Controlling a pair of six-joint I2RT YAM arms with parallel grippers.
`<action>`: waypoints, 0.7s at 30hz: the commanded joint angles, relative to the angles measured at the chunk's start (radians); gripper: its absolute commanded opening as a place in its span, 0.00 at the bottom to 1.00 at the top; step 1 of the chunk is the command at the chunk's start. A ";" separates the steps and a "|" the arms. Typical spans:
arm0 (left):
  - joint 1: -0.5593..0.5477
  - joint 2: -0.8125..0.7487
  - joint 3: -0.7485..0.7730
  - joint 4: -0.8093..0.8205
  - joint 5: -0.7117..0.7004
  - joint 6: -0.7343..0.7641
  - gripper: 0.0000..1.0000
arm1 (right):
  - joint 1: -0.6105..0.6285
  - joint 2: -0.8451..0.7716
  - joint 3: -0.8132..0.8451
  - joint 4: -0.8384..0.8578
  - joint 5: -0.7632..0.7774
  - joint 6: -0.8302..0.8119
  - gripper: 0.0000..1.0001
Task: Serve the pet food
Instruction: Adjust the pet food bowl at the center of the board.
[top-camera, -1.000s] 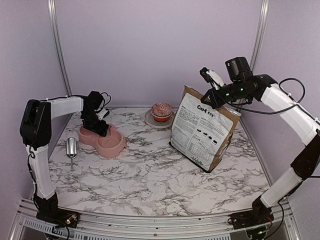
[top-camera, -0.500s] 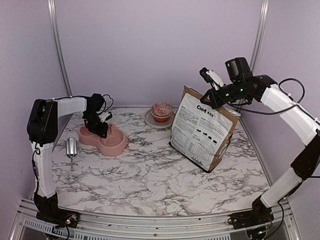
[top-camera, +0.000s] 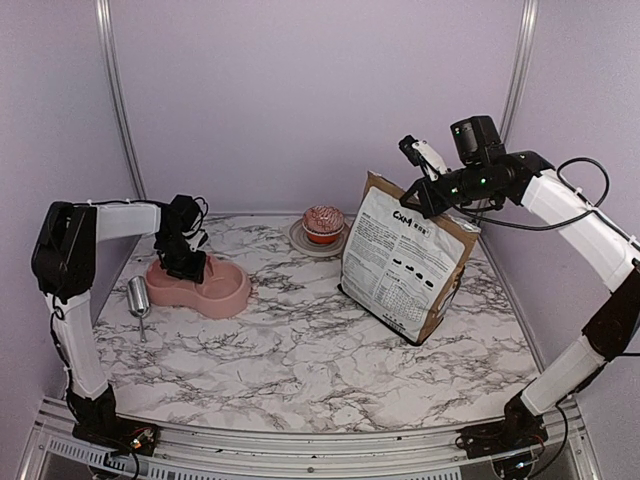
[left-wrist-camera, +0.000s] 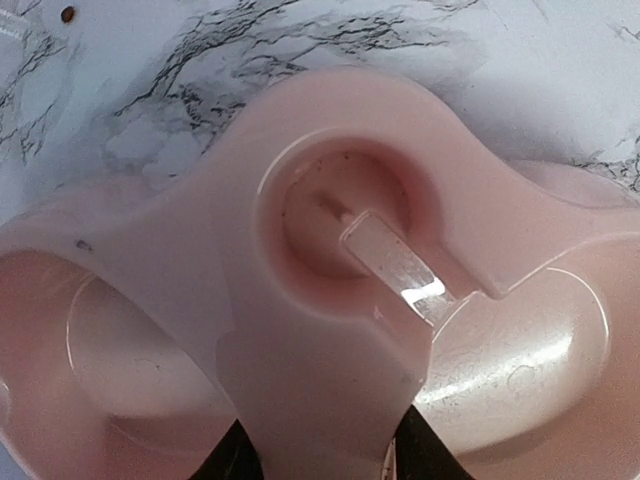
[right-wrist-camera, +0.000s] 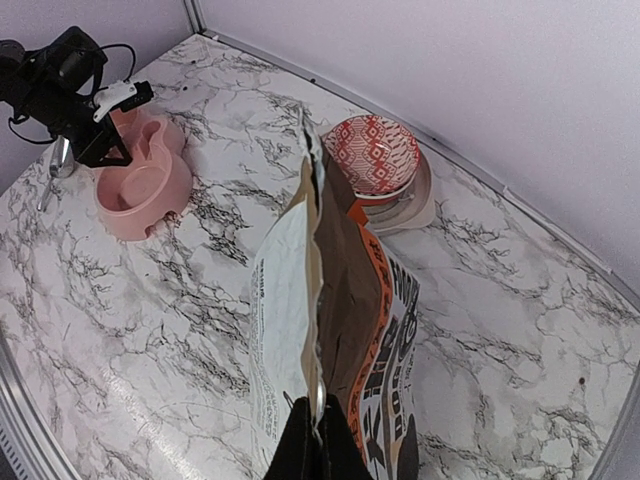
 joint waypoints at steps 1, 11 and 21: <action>0.002 -0.013 -0.091 -0.060 -0.095 -0.114 0.43 | 0.005 -0.092 0.064 0.271 -0.050 0.026 0.00; 0.001 -0.040 -0.017 -0.036 -0.017 -0.137 0.62 | 0.006 -0.095 0.048 0.235 0.016 0.084 0.03; -0.060 -0.100 0.188 -0.056 0.084 -0.171 0.64 | 0.003 -0.217 -0.080 0.202 0.101 0.088 0.88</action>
